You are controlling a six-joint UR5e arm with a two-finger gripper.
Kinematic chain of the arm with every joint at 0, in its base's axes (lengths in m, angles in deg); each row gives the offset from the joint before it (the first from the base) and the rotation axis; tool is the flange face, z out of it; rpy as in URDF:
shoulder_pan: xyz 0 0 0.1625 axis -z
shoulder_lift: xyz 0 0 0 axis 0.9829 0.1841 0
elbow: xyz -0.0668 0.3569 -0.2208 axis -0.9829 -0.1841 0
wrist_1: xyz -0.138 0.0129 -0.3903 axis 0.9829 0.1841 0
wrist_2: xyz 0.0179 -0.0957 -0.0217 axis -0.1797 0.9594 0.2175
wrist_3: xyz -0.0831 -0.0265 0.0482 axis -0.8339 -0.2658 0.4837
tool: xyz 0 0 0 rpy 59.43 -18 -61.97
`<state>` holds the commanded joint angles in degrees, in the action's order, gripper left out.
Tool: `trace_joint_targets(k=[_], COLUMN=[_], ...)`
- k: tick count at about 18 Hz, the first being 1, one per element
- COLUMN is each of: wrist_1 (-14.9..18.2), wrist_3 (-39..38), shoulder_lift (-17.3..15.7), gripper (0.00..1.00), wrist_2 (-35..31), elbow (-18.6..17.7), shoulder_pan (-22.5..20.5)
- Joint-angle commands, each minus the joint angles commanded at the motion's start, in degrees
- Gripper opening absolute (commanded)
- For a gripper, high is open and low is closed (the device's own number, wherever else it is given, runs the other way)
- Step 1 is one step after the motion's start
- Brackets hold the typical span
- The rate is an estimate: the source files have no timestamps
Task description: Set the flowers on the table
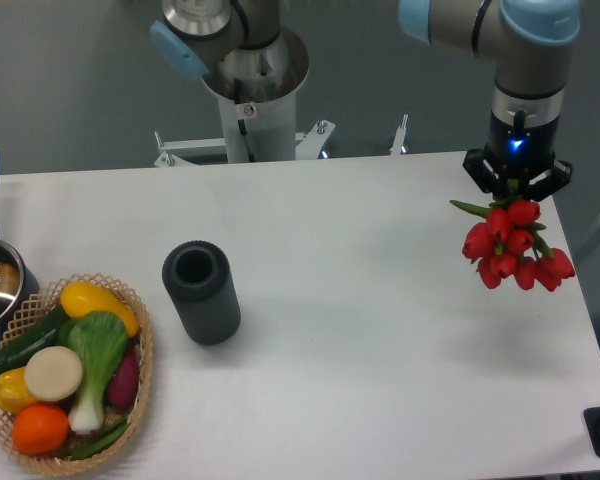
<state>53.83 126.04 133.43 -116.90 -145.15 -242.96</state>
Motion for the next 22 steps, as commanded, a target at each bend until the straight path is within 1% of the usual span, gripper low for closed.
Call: trace_joint_targets(k=[4, 7, 10, 11, 14, 17, 18, 19, 22], wrist_1=[0.35, -0.26, -0.35, -0.44, -1.05, -2.46, -2.9, -3.16, -3.16], wrist_3=[-0.35, -0.7, -1.05, -1.14, -4.03, -4.66, -4.66, -4.66, -4.66], shoulder_lift=[-0.09, -0.18, 0.52, 1.4, 3.34, 4.3, 4.83, 5.09, 5.89], gripper=[0.06, 0.06, 0.06, 0.06, 0.15, 0.2, 0.28, 0.33, 0.55], wrist_2=[0.18, 0.52, 0.09, 0.0, 0.0, 0.0, 0.0, 0.0, 0.09], elbow=[-0.53, -2.9, -3.87, -4.13, -5.18, -6.41, -6.68, -6.68, -6.86], shoulder_pan=[0.52, 1.4, 4.38, 5.79, 9.39, 12.12, 12.56, 13.52, 15.29])
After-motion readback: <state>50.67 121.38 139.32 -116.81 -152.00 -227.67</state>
